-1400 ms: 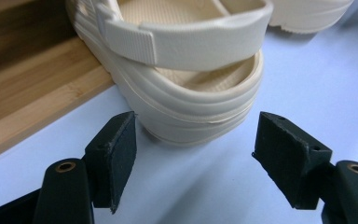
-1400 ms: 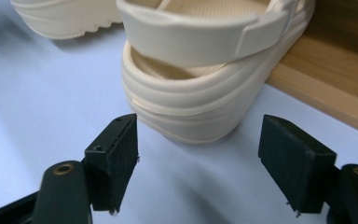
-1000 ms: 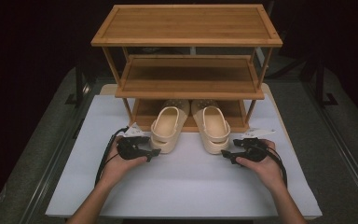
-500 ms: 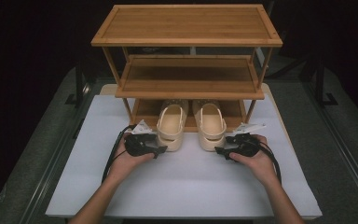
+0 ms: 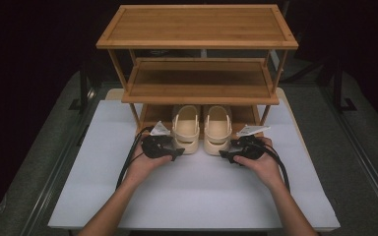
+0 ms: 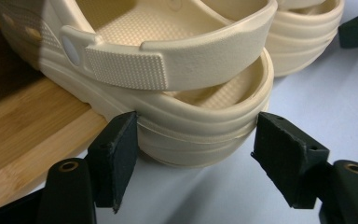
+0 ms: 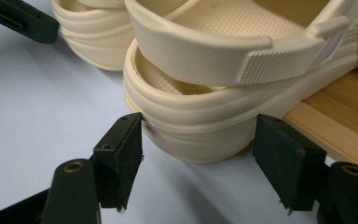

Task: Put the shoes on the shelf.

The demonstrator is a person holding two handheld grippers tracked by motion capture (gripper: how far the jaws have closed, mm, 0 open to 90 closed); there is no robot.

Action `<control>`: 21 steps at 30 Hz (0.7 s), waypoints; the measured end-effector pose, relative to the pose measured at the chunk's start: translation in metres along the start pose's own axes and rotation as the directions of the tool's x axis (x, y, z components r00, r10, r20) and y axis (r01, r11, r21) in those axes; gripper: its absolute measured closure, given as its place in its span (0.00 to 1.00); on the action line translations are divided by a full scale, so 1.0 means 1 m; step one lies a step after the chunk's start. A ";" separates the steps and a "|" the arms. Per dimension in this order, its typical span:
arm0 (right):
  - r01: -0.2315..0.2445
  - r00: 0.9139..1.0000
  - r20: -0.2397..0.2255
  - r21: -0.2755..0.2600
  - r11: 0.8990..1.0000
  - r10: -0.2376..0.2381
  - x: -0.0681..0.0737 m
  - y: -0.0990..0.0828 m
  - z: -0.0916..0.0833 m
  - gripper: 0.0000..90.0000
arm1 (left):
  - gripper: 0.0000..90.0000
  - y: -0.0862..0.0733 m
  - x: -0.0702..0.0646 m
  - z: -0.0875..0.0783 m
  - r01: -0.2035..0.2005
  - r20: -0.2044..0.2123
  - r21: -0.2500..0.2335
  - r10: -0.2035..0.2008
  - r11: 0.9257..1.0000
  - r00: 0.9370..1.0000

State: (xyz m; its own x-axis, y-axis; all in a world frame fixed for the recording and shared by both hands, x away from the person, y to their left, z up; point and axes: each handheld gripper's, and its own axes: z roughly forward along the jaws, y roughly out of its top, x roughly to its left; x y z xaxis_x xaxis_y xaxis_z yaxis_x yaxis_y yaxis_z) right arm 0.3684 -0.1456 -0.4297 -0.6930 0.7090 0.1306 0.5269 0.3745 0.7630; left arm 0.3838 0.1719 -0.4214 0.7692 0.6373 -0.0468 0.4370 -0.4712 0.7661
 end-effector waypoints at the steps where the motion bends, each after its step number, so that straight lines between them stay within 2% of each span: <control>1: 0.000 1.000 -0.002 0.000 1.000 0.000 0.001 0.002 0.002 0.36 | 0.35 0.001 0.000 0.002 -0.005 0.000 0.000 0.005 1.000 1.000; 6: 0.003 1.000 0.010 0.005 1.000 -0.003 0.001 0.008 0.010 0.36 | 0.36 0.005 0.004 0.007 -0.001 -0.007 -0.004 0.001 1.000 1.000; 15: -0.031 0.999 0.031 0.007 0.999 0.031 -0.018 0.022 0.024 0.37 | 0.37 0.022 0.023 0.024 0.007 -0.029 0.016 -0.007 1.000 1.000; 20: -0.030 0.998 0.052 0.016 0.999 0.030 -0.026 0.032 0.032 0.37 | 0.37 0.030 0.032 0.033 0.013 -0.048 0.022 -0.012 1.000 0.999; 21: -0.029 0.998 0.057 0.010 1.000 0.028 -0.028 0.033 0.034 0.37 | 0.37 0.031 0.033 0.034 0.002 -0.045 0.021 -0.001 1.000 0.999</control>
State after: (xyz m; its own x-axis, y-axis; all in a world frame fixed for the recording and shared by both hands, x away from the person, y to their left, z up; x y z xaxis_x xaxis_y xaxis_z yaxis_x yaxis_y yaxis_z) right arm 0.4224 -0.1329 -0.4296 -0.6489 0.7520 0.1162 0.5514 0.3595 0.7528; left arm 0.4386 0.1577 -0.4215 0.7469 0.6647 -0.0185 0.4484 -0.4830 0.7521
